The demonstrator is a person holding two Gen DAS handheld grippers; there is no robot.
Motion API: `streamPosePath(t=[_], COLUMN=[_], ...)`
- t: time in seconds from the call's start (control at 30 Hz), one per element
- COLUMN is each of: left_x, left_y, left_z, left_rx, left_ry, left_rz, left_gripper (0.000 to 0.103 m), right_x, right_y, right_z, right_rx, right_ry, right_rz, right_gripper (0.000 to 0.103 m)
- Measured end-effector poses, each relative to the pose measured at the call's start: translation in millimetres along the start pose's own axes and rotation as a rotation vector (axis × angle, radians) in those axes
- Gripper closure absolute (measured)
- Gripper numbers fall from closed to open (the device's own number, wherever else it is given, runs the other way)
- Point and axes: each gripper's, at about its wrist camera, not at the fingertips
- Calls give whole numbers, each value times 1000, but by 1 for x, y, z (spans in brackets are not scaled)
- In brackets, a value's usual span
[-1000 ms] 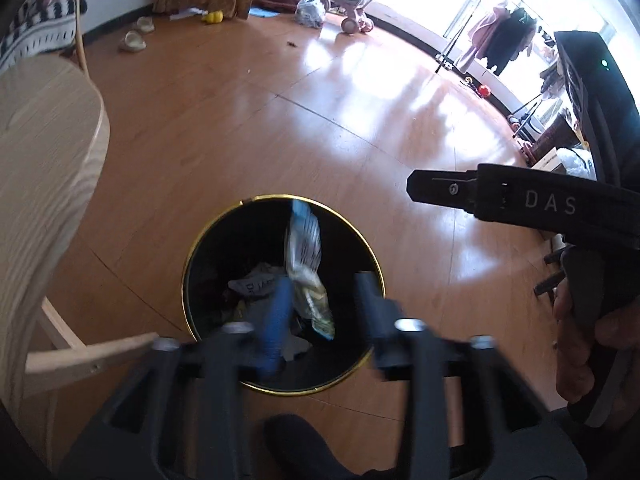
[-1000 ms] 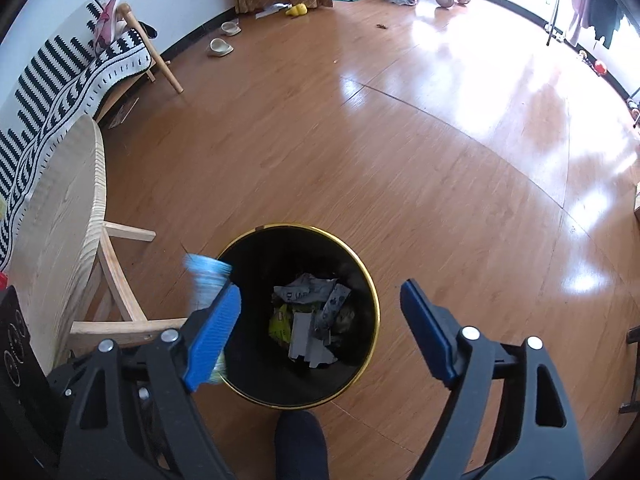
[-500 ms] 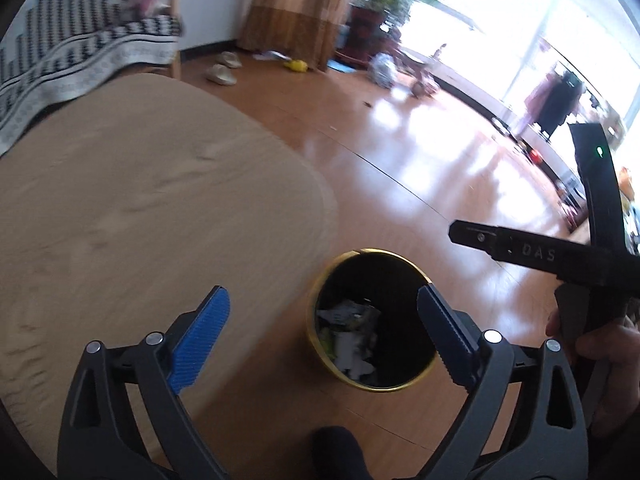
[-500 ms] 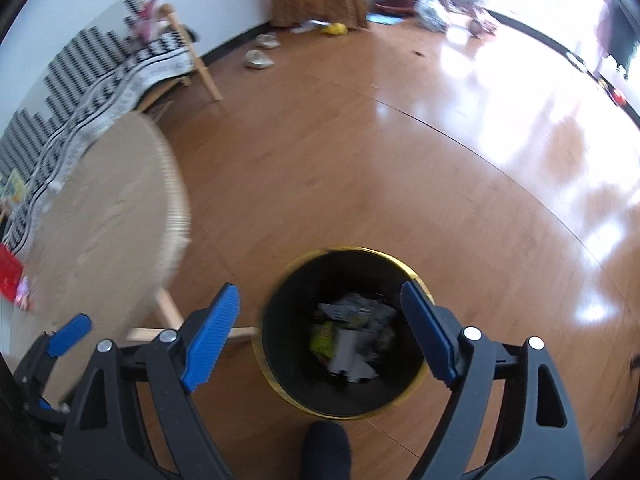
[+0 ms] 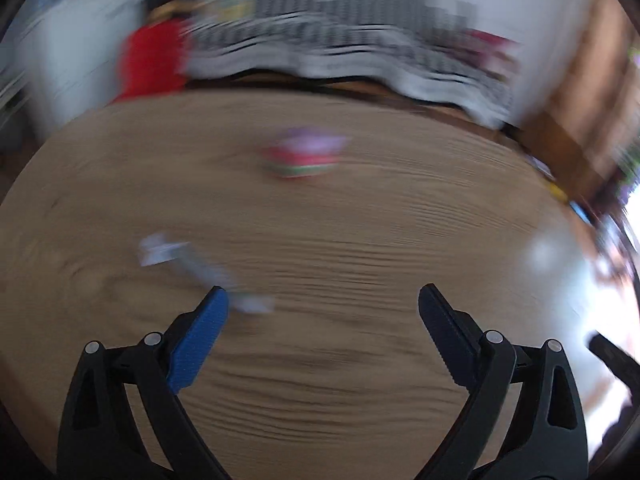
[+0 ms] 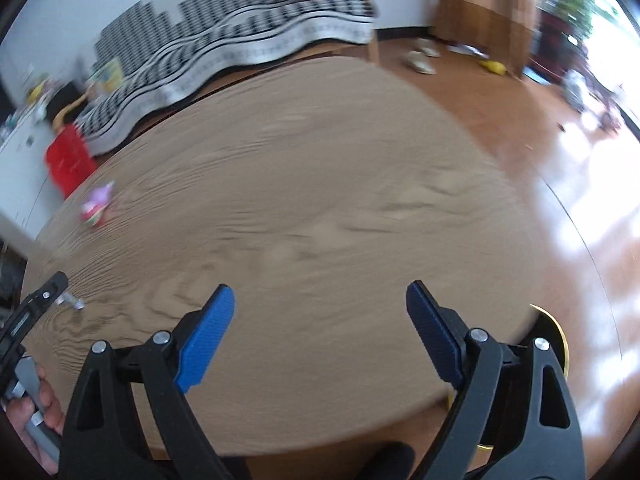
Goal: Collect trash
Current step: 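Swing both tools back over the table, then grasp the white-green wrapper with the left tool while the right tool grasps the pink-purple toy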
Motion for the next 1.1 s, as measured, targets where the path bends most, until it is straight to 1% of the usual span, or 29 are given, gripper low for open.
streamPosePath(t=[0.03, 0.07, 0.1, 0.2, 0.3, 0.37, 0.4, 0.47, 0.5, 0.57, 0.6, 0.67, 0.7, 0.73, 0.8, 0.87, 1.0, 1.1], left_x=[5, 12, 19, 36, 49, 52, 55, 60, 60, 58, 56, 60, 61, 60, 56, 50, 41, 39], left_y=[3, 7, 11, 22, 24, 25, 27, 32, 32, 33, 33, 38, 38, 38, 39, 39, 48, 58], left_z=[-11, -27, -40, -58, -64, -67, -67, -68, -66, -64, -64, -65, -66, -69, -75, -83, -104, -123], left_rx=[-31, -82, -129, -202, -228, -217, -218, -204, -186, -147, -127, -102, -87, -75, -58, -49, -59, -87], left_ry=[33, 71, 86, 103, 101, 120, 112, 119, 116, 113, 99, 46, 26, 17, 11, -2, -24, -31], left_rz=[-8, -22, -38, -81, -117, -91, -90, -82, -77, -62, -55, -71, -87, -91, -82, -83, -73, -66], left_gripper=[10, 10, 10, 10, 10, 10, 10, 10, 12, 35, 58, 75, 93, 94, 98, 99, 100, 100], right_x=[3, 10, 14, 26, 36, 40, 43, 49, 52, 59, 62, 68, 69, 72, 77, 83, 107, 125], right_y=[2, 6, 7, 15, 18, 19, 21, 22, 24, 26, 27, 29, 29, 31, 32, 34, 42, 56], right_z=[-13, -31, -45, -86, -111, -127, -130, -140, -144, -151, -155, -166, -168, -175, -188, -202, -237, -266], right_rx=[-16, -41, -59, -114, -161, -193, -202, -221, -227, -235, -239, -252, -259, -269, -281, -290, -287, -292], right_ry=[8, 21, 29, 47, 54, 51, 50, 49, 52, 63, 70, 88, 96, 107, 122, 135, 173, 178], right_rz=[-2, -6, -9, -15, -13, -4, -2, 1, -2, -9, -10, -13, -13, -12, -15, -23, -71, -91], right_gripper=[18, 18, 18, 18, 18, 18, 18, 18, 18, 18, 18, 18, 18, 18, 18, 18, 18, 18])
Point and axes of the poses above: each gripper's, at about its wrist camera, not at the fingertips, and x roughly the way its jaws point, z to its right, y to its top, and after that the axes turned 5 degrees about -x, right-handed
